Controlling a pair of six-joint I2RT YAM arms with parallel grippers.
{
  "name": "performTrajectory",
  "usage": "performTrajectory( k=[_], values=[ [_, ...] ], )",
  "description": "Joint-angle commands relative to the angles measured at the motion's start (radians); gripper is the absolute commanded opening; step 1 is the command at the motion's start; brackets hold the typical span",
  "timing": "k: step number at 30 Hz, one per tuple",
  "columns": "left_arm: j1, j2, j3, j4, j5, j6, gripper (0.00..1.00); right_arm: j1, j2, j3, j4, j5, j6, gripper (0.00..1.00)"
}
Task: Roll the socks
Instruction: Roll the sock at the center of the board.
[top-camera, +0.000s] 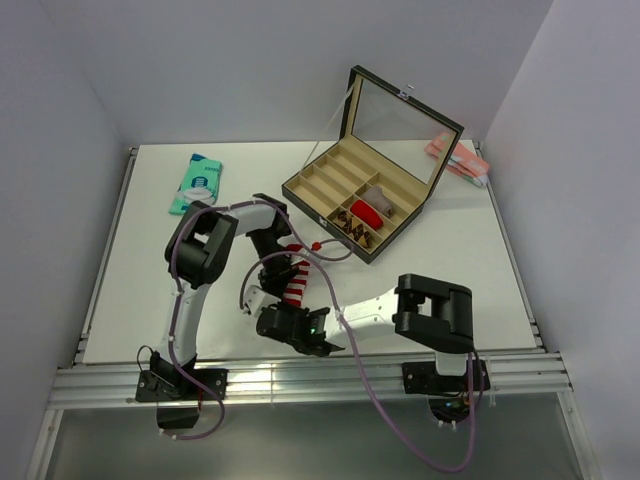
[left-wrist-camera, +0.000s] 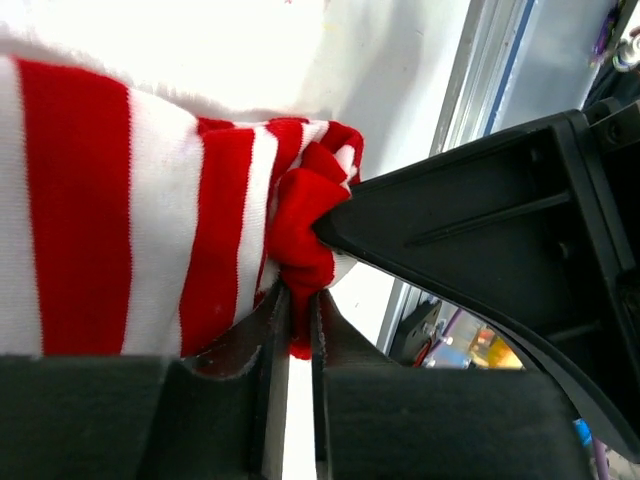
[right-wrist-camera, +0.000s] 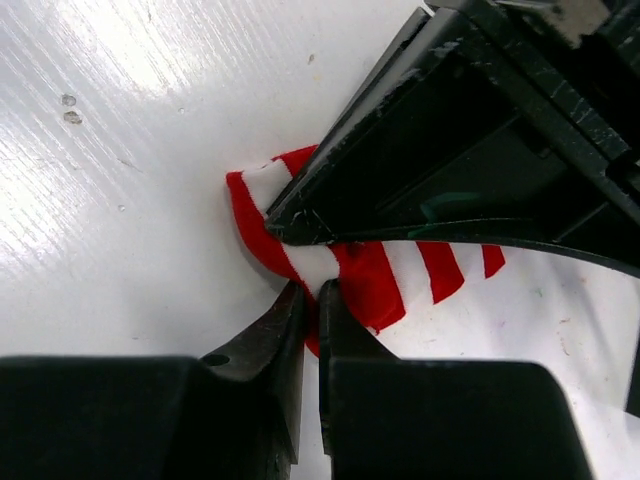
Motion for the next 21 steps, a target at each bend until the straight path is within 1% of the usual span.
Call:
performTrajectory(
  k=[1,3,4,5,7,10,11,12,13,14,16,17,18,20,21],
  values=[
    [0.004,-0.089,-0.029,0.174,0.046,-0.046,0.16,-0.044,-0.028,-0.023,-0.034,-0.138,0.055,0.04],
    [0.015,-0.130,-0.056,0.240,0.076,-0.100,0.21,-0.066,-0.060,-0.038,-0.029,-0.176,0.076,0.04],
    [0.020,-0.170,-0.067,0.319,0.086,-0.158,0.20,-0.073,-0.071,-0.052,-0.026,-0.201,0.085,0.04],
    [0.026,-0.192,-0.079,0.356,0.096,-0.189,0.20,-0.081,-0.082,-0.058,-0.024,-0.239,0.098,0.04],
    [0.047,-0.252,-0.116,0.468,0.128,-0.284,0.23,-0.103,-0.108,-0.069,-0.026,-0.279,0.110,0.04],
    [0.085,-0.319,-0.162,0.547,0.156,-0.368,0.22,-0.127,-0.135,-0.081,-0.027,-0.345,0.130,0.03],
    [0.104,-0.337,-0.178,0.617,0.158,-0.391,0.22,-0.133,-0.143,-0.085,-0.027,-0.367,0.142,0.03],
    [0.115,-0.379,-0.213,0.657,0.155,-0.417,0.23,-0.142,-0.157,-0.089,-0.027,-0.426,0.148,0.02],
    [0.125,-0.402,-0.234,0.707,0.141,-0.477,0.23,-0.168,-0.161,-0.089,-0.035,-0.463,0.151,0.03],
    [0.151,-0.425,-0.275,0.785,0.133,-0.500,0.24,-0.182,-0.168,-0.089,-0.038,-0.489,0.159,0.02],
    [0.176,-0.495,-0.316,0.863,0.089,-0.551,0.23,-0.223,-0.175,-0.094,-0.043,-0.566,0.162,0.03],
    [0.202,-0.523,-0.366,0.902,0.077,-0.574,0.23,-0.239,-0.174,-0.095,-0.046,-0.597,0.168,0.03],
    [0.220,-0.579,-0.394,0.998,0.070,-0.617,0.23,-0.260,-0.172,-0.091,-0.050,-0.691,0.171,0.03],
    [0.275,-0.632,-0.458,1.071,0.041,-0.651,0.22,-0.325,-0.163,-0.082,-0.063,-0.764,0.182,0.04],
    [0.294,-0.678,-0.474,1.126,0.035,-0.678,0.23,-0.346,-0.154,-0.063,-0.075,-0.843,0.184,0.04]
  ],
)
